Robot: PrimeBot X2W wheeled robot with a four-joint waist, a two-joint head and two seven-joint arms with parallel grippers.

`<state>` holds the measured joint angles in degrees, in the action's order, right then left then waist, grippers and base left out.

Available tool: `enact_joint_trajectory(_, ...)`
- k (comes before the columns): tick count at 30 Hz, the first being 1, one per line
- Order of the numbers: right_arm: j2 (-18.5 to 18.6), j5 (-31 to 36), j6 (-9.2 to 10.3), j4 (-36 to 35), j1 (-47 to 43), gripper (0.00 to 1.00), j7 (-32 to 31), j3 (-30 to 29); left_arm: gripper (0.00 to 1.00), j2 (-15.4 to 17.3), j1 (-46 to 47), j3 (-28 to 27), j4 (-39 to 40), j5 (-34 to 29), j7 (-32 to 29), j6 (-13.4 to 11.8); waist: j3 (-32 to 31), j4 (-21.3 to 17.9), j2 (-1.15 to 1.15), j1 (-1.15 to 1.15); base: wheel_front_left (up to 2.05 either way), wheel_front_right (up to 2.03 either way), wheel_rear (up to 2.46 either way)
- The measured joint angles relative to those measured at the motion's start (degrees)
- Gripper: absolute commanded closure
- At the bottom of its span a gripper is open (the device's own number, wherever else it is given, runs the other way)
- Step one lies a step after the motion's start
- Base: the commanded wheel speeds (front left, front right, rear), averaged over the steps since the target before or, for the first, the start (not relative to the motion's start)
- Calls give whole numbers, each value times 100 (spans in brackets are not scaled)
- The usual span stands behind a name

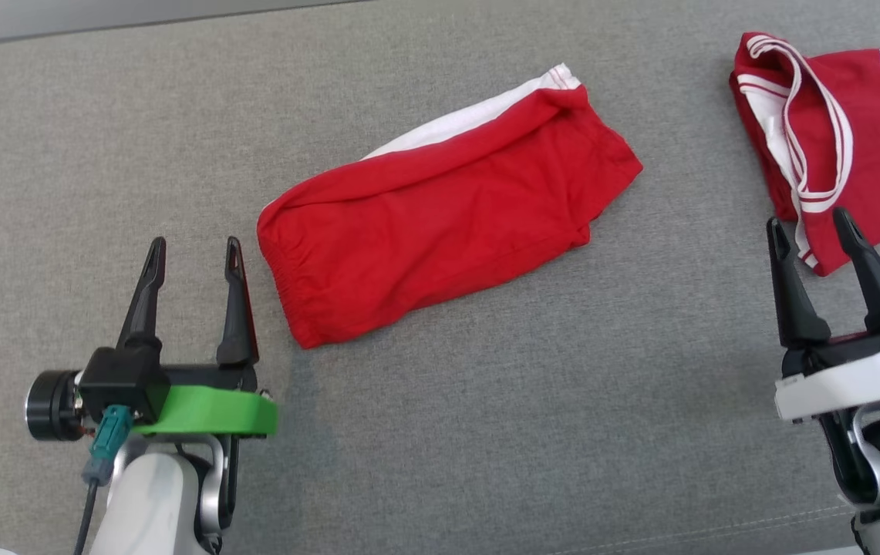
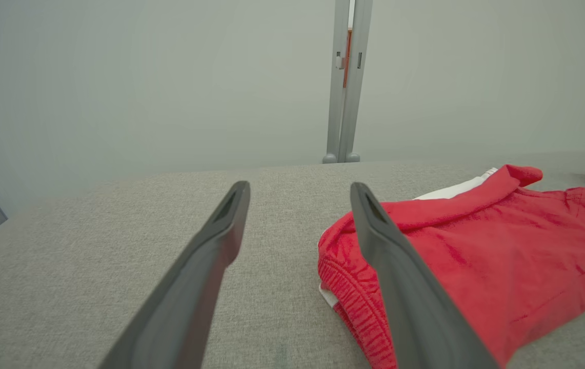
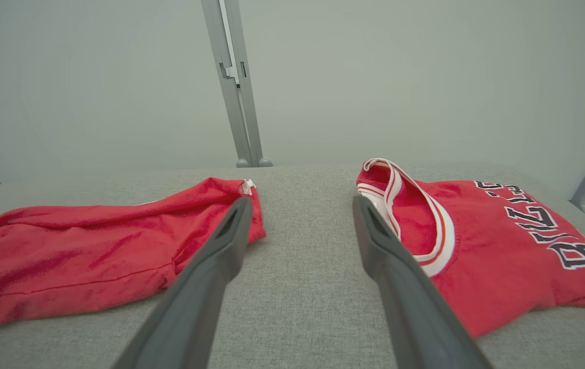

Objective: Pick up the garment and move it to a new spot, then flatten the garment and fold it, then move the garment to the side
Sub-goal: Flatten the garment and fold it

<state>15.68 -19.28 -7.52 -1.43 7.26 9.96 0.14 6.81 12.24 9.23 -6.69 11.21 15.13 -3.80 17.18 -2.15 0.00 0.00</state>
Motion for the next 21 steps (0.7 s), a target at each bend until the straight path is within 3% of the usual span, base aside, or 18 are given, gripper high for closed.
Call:
enact_joint_trajectory(9, 309, -335, 0, 1507, 1437, 0, -71, 715, 0, -167, 552, 209, 124, -66, 0, 82, 520, 410, 0, 0, 0, 0, 0)
enact_joint_trajectory(16, 224, -658, -1, 3039, 2423, 0, -88, 1285, 0, -255, 609, 230, 110, -66, -1, 103, 793, 785, 0, 0, 0, 0, 0)
enact_joint_trajectory(21, 208, -921, 0, 3668, 2903, 0, -63, 1570, 0, -283, 609, 208, 100, -69, 0, 121, 876, 928, 0, 0, 0, 0, 0)
